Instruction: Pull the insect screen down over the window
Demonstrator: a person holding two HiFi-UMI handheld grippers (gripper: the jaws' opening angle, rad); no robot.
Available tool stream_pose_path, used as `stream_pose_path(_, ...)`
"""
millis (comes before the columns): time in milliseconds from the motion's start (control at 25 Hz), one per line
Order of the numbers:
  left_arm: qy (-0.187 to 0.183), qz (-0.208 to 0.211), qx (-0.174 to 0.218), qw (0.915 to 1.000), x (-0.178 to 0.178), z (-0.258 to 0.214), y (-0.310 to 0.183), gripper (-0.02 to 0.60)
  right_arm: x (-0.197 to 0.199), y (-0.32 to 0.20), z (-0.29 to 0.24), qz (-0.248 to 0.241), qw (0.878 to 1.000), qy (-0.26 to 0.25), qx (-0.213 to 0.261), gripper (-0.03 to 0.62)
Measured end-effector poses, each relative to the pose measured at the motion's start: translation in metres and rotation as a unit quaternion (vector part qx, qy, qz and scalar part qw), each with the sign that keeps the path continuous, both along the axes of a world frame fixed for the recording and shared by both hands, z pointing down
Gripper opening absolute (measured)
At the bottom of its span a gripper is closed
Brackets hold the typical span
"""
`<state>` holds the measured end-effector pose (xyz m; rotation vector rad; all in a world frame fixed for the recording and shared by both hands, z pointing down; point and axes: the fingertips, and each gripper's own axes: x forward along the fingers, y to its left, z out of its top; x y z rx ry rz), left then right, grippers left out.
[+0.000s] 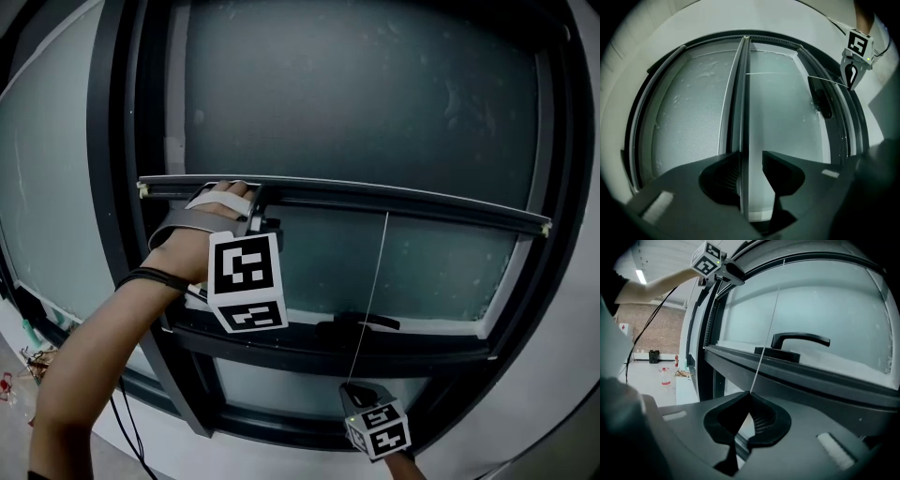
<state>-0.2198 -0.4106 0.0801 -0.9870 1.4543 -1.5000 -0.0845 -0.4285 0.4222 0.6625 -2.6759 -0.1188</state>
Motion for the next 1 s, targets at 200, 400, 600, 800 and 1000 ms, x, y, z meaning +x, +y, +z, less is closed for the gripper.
stream_pose_path(200, -0.005, -0.008, 0.02, 0.9998, 0.001, 0.013, 0.002, 0.169, 0.007, 0.004, 0.01, -0.004, 1.0, 0.004, -0.003, 0.005)
stream_pose_path(400, 0.0, -0.017, 0.026, 0.9995, 0.0, 0.014, -0.001, 0.144, 0.013, -0.001, 0.014, -0.007, 1.0, 0.014, -0.005, 0.005)
stream_pose_path(600, 0.004, -0.02, 0.023, 0.9995, 0.0, 0.022, 0.001, 0.144, 0.007, 0.007, 0.021, -0.016, 1.0, 0.014, -0.016, 0.005)
stream_pose_path(800, 0.005, -0.022, 0.0, 0.9997, 0.0, 0.038, 0.0, 0.149, 0.004, 0.003, 0.037, -0.011, 0.999, 0.015, -0.035, 0.005)
stream_pose_path(1000, 0.011, -0.025, -0.028, 0.9992, -0.002, 0.081, -0.002, 0.151, 0.001, 0.004, 0.082, 0.002, 0.998, 0.046, -0.053, 0.005)
